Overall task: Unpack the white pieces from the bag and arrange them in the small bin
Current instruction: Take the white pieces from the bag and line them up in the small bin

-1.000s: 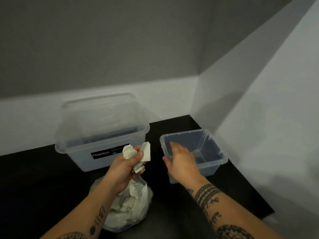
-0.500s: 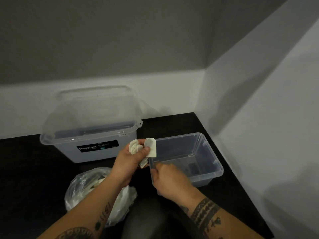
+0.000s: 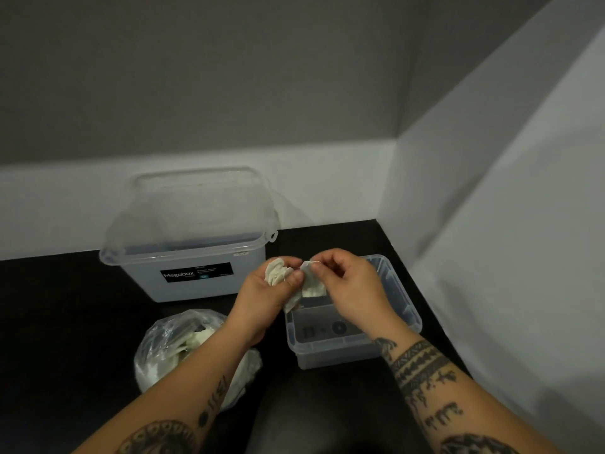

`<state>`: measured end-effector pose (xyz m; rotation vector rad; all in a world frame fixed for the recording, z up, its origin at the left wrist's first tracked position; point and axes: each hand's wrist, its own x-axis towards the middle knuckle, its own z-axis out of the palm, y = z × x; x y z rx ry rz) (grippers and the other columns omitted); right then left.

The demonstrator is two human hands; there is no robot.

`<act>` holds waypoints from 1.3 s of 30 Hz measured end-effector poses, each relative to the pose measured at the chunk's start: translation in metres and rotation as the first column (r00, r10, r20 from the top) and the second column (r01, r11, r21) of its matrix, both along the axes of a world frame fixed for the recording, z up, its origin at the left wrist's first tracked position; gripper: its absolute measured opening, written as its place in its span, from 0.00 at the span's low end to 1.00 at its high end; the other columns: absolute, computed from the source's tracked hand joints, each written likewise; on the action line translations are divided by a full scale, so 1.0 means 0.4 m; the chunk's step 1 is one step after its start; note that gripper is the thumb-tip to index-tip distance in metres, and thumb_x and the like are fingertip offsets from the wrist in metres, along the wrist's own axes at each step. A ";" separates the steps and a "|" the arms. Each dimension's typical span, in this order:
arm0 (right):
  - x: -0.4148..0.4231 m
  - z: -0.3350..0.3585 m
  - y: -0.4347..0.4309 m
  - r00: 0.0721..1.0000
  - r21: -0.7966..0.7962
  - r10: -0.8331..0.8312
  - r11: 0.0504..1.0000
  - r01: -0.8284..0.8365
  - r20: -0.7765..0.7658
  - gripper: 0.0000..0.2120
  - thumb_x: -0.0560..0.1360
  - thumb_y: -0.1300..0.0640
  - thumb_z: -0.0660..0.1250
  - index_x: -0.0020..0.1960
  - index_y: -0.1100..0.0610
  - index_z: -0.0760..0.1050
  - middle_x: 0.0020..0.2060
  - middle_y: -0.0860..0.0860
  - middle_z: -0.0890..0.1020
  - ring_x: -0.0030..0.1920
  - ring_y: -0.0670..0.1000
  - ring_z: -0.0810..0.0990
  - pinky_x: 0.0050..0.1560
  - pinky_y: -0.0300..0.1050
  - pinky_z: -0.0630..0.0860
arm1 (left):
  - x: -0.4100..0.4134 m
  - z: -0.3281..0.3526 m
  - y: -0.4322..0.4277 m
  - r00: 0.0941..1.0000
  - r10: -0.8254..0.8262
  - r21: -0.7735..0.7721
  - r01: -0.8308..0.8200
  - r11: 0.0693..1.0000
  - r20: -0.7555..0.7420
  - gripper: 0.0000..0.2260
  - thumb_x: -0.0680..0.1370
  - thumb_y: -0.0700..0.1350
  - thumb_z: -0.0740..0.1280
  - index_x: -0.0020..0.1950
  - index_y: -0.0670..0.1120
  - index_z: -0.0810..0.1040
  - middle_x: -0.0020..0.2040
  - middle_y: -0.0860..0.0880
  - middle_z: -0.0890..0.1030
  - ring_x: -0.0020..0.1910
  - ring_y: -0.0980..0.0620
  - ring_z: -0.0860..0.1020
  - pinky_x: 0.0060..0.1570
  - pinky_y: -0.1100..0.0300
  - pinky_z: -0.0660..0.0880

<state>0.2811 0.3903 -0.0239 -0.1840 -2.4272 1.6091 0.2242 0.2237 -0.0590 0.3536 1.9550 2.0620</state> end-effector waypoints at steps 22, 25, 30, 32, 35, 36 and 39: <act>-0.190 -0.222 0.048 0.811 0.096 0.030 0.990 -0.106 0.584 0.02 0.77 0.58 0.72 0.48 0.51 0.83 0.49 0.49 0.84 0.51 0.49 0.83 0.58 0.50 0.82 | -0.019 -0.039 -0.038 0.825 0.115 0.180 -0.253 0.950 0.553 0.13 0.79 0.38 0.68 0.62 0.48 0.79 0.49 0.48 0.87 0.49 0.48 0.84 0.39 0.54 0.80; -0.214 -0.252 0.036 0.755 0.071 0.042 0.991 -0.116 0.654 0.08 0.78 0.60 0.70 0.57 0.54 0.83 0.53 0.51 0.84 0.52 0.51 0.82 0.60 0.52 0.81 | -0.018 -0.041 -0.027 0.850 0.122 0.123 -0.213 0.969 0.513 0.13 0.79 0.38 0.68 0.62 0.48 0.79 0.51 0.48 0.87 0.52 0.48 0.84 0.42 0.53 0.80; -0.228 -0.260 0.013 0.666 -0.164 -0.026 0.961 0.221 0.746 0.06 0.78 0.64 0.70 0.53 0.58 0.83 0.48 0.56 0.83 0.49 0.55 0.83 0.53 0.53 0.84 | -0.018 -0.042 -0.022 0.865 0.127 0.074 -0.186 0.980 0.486 0.12 0.78 0.38 0.70 0.60 0.48 0.81 0.52 0.47 0.86 0.50 0.50 0.84 0.40 0.56 0.80; -0.237 -0.266 0.005 0.655 -0.170 -0.053 0.947 0.273 0.754 0.05 0.77 0.65 0.70 0.47 0.57 0.83 0.46 0.56 0.84 0.45 0.54 0.83 0.51 0.50 0.85 | -0.019 -0.043 -0.023 0.867 0.123 0.071 -0.179 0.981 0.482 0.12 0.78 0.38 0.70 0.60 0.49 0.81 0.52 0.47 0.86 0.49 0.51 0.84 0.39 0.56 0.80; -0.246 -0.278 -0.003 0.638 -0.027 -0.152 0.965 0.263 0.755 0.06 0.75 0.60 0.72 0.52 0.59 0.82 0.47 0.55 0.84 0.43 0.52 0.82 0.45 0.45 0.83 | -0.019 -0.041 -0.022 0.869 0.120 0.064 -0.171 0.983 0.480 0.12 0.78 0.38 0.70 0.60 0.49 0.81 0.53 0.47 0.86 0.50 0.50 0.84 0.40 0.56 0.80; -0.247 -0.278 -0.006 0.625 0.038 -0.184 0.970 0.239 0.759 0.10 0.74 0.58 0.74 0.54 0.60 0.81 0.47 0.55 0.84 0.43 0.52 0.82 0.40 0.45 0.81 | -0.018 -0.040 -0.021 0.870 0.119 0.060 -0.168 0.984 0.478 0.12 0.78 0.38 0.70 0.60 0.49 0.81 0.53 0.47 0.86 0.50 0.50 0.84 0.41 0.55 0.80; -0.247 -0.272 -0.008 0.592 0.162 -0.236 0.971 0.176 0.771 0.15 0.74 0.53 0.75 0.56 0.60 0.78 0.50 0.55 0.83 0.42 0.52 0.81 0.31 0.43 0.73 | -0.019 -0.039 -0.021 0.871 0.124 0.052 -0.169 0.984 0.475 0.13 0.78 0.38 0.70 0.61 0.48 0.81 0.54 0.47 0.86 0.53 0.49 0.83 0.42 0.54 0.79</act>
